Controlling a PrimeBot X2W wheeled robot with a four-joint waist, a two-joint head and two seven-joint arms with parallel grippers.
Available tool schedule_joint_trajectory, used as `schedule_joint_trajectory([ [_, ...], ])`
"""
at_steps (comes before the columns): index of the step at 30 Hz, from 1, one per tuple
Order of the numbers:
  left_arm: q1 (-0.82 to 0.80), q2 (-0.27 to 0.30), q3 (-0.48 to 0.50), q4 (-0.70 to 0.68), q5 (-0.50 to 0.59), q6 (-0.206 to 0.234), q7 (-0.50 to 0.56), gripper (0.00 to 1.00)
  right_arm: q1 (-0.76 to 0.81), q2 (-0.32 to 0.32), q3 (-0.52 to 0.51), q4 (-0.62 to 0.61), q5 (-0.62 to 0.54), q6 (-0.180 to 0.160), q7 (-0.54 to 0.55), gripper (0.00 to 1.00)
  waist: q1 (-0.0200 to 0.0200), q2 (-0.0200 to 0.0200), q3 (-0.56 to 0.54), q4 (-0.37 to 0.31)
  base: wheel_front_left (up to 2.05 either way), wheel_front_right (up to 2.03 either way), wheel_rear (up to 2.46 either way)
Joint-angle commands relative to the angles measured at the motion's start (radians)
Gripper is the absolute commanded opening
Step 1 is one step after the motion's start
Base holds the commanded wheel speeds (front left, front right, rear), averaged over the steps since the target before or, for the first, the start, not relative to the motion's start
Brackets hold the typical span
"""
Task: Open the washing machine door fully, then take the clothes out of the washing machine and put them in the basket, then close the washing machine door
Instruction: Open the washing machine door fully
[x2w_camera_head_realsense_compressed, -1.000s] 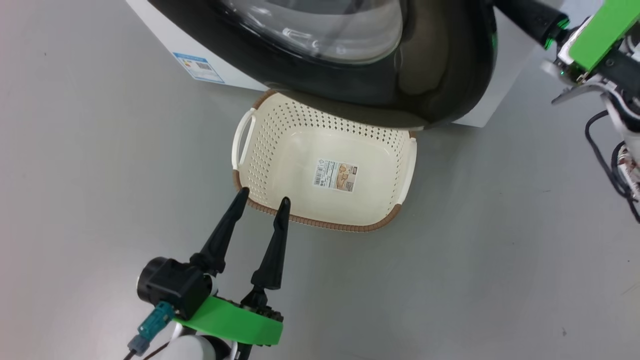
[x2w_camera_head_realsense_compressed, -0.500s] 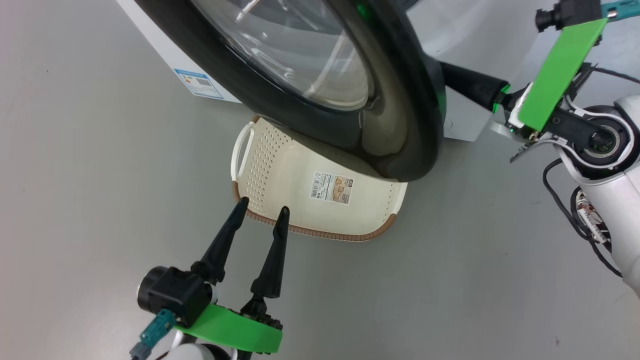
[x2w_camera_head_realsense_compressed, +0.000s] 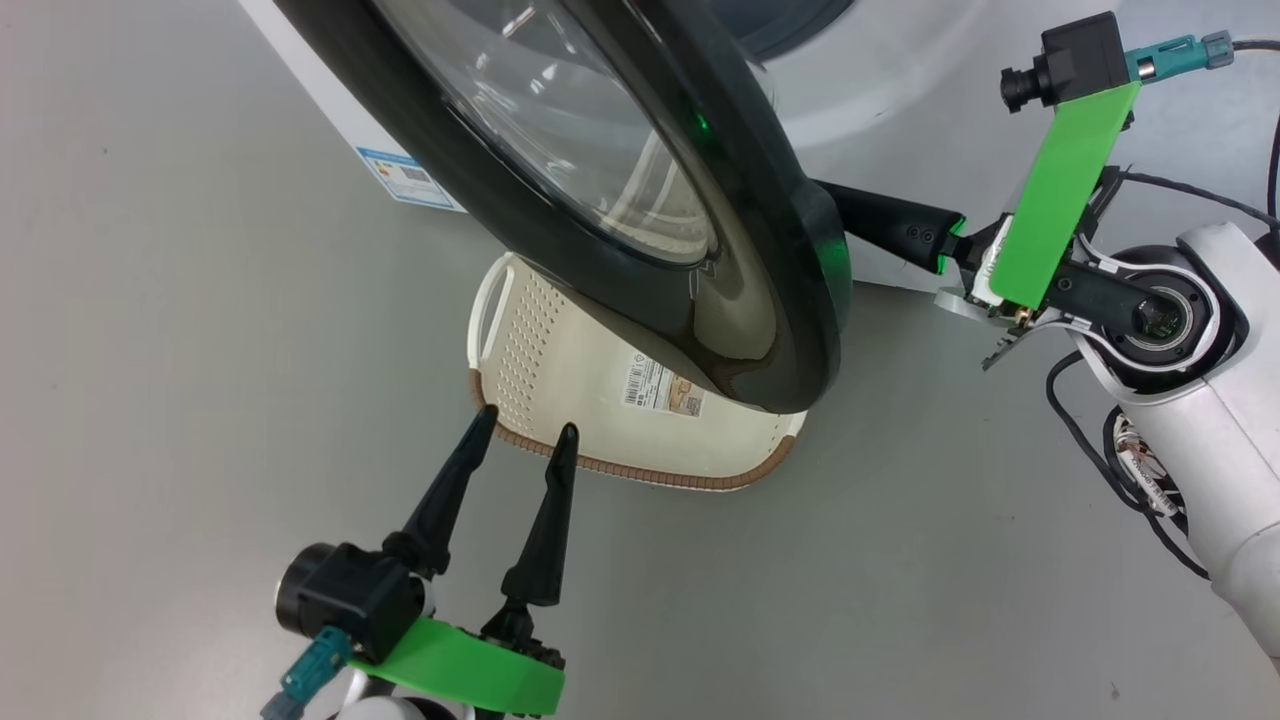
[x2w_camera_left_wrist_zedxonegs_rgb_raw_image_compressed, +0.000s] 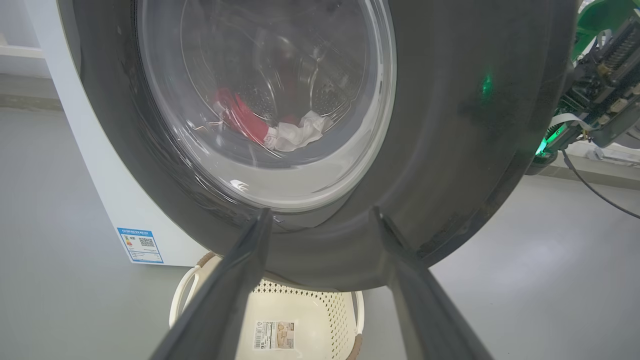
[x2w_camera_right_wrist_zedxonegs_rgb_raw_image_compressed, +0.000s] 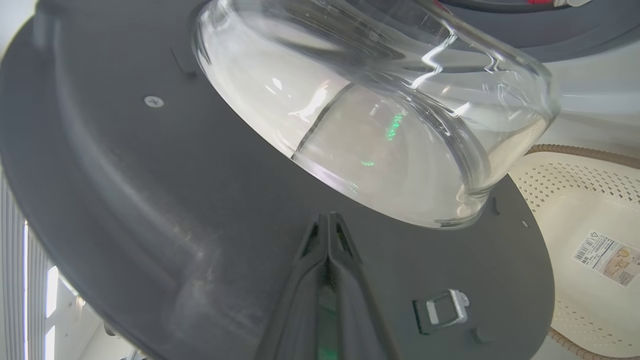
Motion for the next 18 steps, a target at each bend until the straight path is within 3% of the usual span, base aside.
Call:
schedule_joint_trajectory([
  [1, 0.007, 0.011, 0.032, -0.023, 0.011, 0.006, -0.012, 1.0, 0.031, 0.017, 0.004, -0.023, -0.022, 0.008, -0.005, 0.0, 0.0, 0.0, -0.001, 0.001, 0.0, 0.0, 0.0],
  [9, 0.007, 0.011, 0.032, -0.021, 0.01, 0.002, -0.012, 1.0, 0.03, 0.018, -0.019, -0.009, -0.06, 0.008, -0.053, 0.0, 0.0, 0.0, -0.006, -0.003, 0.0, 0.0, 0.0],
  [13, 0.008, 0.011, 0.035, -0.02, 0.011, -0.002, -0.012, 1.0, 0.04, 0.013, -0.038, 0.002, -0.076, 0.008, -0.09, 0.31, 0.0, 0.0, -0.011, -0.009, 0.0, 0.0, 0.0],
  [15, 0.009, 0.011, 0.038, -0.018, 0.013, -0.003, -0.012, 1.0, 0.053, 0.011, -0.049, 0.009, -0.082, 0.008, -0.114, 0.6, 0.0, 0.0, -0.016, -0.014, 0.0, 0.0, 0.0],
  [17, 0.012, 0.011, 0.043, -0.016, 0.016, -0.004, -0.012, 1.0, 0.071, 0.006, -0.059, 0.011, -0.087, 0.008, -0.136, 1.0, 0.0, 0.0, -0.022, -0.021, 0.0, 0.0, 0.0],
  [18, 0.013, 0.011, 0.047, -0.015, 0.017, -0.005, -0.012, 1.0, 0.081, 0.002, -0.062, 0.011, -0.091, 0.008, -0.146, 1.0, 0.0, 0.0, -0.025, -0.024, 0.0, 0.0, 0.0],
])
